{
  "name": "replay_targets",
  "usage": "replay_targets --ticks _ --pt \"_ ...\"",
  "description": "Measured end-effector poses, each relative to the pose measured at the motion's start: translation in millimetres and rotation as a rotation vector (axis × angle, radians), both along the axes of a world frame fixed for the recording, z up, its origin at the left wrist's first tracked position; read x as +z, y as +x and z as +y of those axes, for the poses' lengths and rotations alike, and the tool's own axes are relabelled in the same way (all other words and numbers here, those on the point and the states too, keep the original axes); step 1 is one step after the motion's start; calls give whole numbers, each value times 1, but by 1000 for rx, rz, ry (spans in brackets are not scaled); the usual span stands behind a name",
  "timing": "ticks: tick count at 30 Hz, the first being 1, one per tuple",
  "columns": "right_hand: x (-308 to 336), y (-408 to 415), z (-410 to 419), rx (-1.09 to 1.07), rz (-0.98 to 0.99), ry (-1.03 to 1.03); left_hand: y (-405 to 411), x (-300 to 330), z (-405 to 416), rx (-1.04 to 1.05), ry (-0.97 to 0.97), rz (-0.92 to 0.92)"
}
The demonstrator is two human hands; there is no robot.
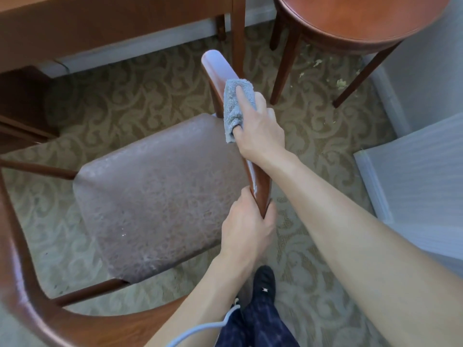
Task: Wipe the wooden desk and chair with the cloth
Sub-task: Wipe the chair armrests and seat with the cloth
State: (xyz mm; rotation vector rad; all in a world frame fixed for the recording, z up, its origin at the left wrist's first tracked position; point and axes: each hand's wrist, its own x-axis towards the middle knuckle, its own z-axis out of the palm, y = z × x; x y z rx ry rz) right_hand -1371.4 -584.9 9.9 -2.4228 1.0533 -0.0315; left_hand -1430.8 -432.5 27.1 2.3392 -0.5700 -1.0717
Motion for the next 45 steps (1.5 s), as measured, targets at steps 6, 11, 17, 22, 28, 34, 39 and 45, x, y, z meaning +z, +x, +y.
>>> replay_targets --ticks 6,11,17,22,28,34,39,45 --pt "-6 -36 25 -38 -48 43 0 -1 1 0 -27 18" --pt "-9 -35 31 -56 -21 -8 1 -2 1 1 -43 34" --pt "0 16 -1 43 105 -77 -1 -6 2 1 -57 7" --pt "8 33 -13 118 93 -79 -1 -6 3 -13 -57 -6" --pt "-2 -13 14 59 49 -109 0 -3 3 -16 -28 8" --pt "-1 -58 45 4 -39 56 0 3 4 -13 -50 34" --pt "-2 -88 67 -173 -268 414 2 3 4 -67 -46 10" --pt "6 -113 78 -457 -605 704 0 4 7 3 -100 45"
